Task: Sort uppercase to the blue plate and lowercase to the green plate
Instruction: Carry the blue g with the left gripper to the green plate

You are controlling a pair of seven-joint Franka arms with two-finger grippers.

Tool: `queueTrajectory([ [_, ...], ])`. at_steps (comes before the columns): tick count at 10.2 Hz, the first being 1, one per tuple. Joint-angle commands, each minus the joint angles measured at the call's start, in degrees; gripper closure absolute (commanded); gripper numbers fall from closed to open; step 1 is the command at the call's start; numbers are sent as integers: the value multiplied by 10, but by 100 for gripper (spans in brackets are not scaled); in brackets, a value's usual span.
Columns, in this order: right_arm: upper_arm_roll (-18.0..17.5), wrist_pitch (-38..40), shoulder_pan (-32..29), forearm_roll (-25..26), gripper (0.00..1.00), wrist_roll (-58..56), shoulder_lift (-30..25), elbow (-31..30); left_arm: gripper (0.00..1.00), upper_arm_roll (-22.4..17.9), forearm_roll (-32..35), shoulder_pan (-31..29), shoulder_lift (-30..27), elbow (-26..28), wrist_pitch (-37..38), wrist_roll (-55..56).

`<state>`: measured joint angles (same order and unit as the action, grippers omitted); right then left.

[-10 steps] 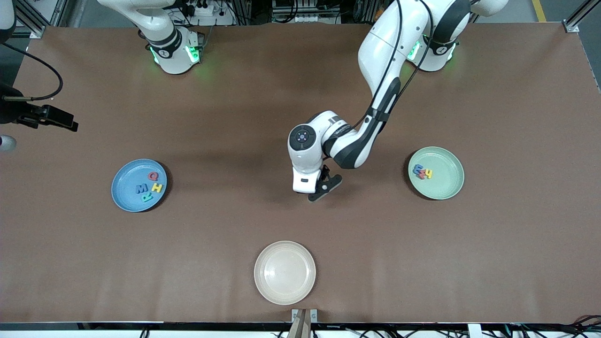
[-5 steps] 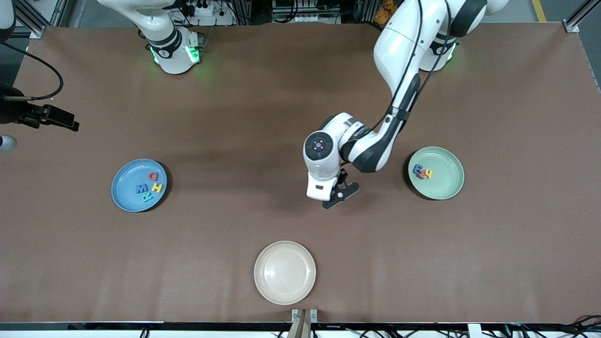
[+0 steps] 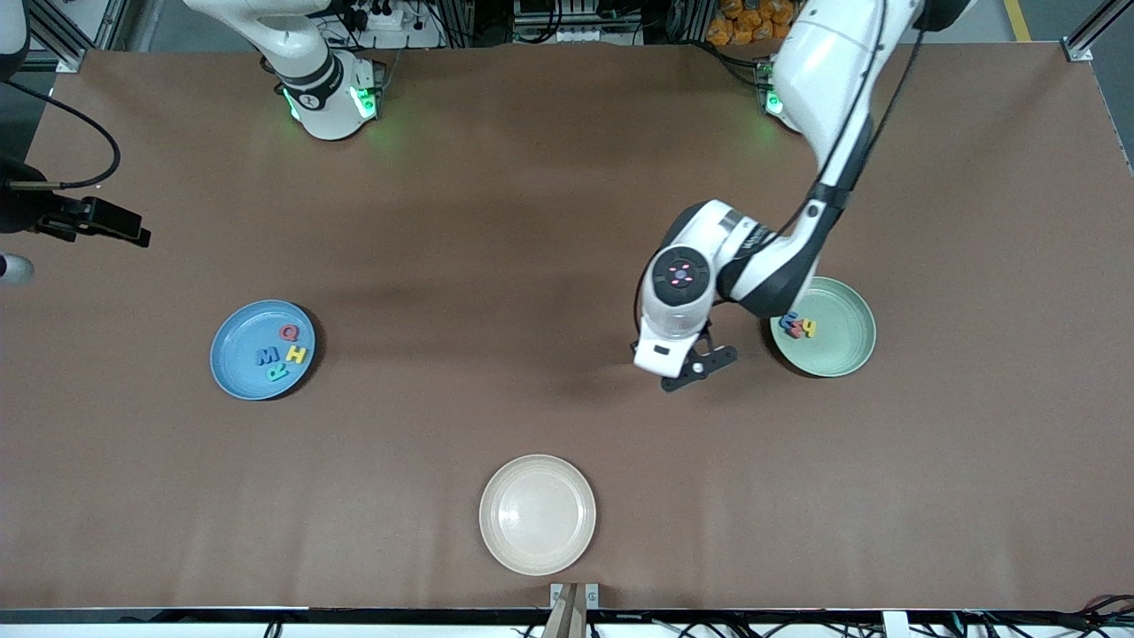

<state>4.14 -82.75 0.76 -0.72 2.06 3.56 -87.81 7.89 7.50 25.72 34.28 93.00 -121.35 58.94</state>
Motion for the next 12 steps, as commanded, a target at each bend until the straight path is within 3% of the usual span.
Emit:
queueTrajectory([
  [1, -4, 2, -4, -5, 0, 8, -10, -7, 100, 34, -6, -56, -61, 59, 22, -52],
  [8, -4, 3, -3, -6, 0, 9, -10, -7, 100, 34, -6, -145, -146, 58, 181, -152],
  [12, -4, -2, -1, -6, 0, 11, -10, -7, 100, 30, 0, -173, -169, 54, 232, -211],
])
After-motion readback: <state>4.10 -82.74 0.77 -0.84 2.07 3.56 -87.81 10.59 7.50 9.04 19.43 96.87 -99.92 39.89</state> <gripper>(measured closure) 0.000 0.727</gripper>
